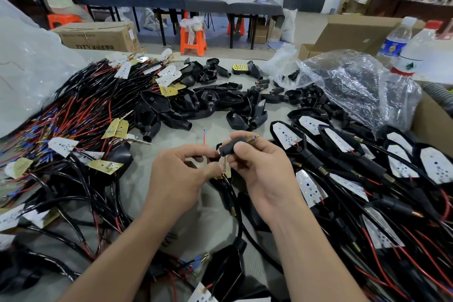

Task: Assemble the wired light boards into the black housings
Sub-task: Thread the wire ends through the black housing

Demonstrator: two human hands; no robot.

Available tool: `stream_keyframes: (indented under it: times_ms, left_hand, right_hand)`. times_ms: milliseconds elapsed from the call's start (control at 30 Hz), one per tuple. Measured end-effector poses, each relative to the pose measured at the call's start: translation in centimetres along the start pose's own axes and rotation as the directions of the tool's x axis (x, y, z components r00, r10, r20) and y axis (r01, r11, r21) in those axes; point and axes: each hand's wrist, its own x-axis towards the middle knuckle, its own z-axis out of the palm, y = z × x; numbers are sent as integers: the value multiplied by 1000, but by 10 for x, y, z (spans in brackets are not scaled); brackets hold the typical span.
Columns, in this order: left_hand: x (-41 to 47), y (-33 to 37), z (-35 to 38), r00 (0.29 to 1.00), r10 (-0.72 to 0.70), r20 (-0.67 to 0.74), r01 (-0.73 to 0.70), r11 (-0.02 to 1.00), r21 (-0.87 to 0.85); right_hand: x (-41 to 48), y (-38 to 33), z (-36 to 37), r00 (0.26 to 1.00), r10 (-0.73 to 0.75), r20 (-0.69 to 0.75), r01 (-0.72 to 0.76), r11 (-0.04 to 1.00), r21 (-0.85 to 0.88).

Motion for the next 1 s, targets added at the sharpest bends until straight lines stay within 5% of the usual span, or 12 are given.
stream_keyframes:
  times_ms: [133,333,667,833,1000]
  left_hand:
    - [4,0,-1,998,56,26,-57,998,36]
    - [3,2,-4,983,185,-2,-180,959,217]
    - [-2,0,0,958,282,58,-276,836,475]
    - [1,2,-6,995,82,-50,-74,987,143]
    - [9,5,-6,956,-280,-91,266,954,-141]
  right_hand:
    - [0,-1,0,1000,-3,-8,3,1000,8]
    - [-2,4,0,992,-103,-74,84,970,-228]
    - [2,13,4,995,-96,21,97,923,-372]
    - [2,12,1,990,-133,-46,115,953,-279]
    - [0,9,3,999,-41,-13,38,990,-139]
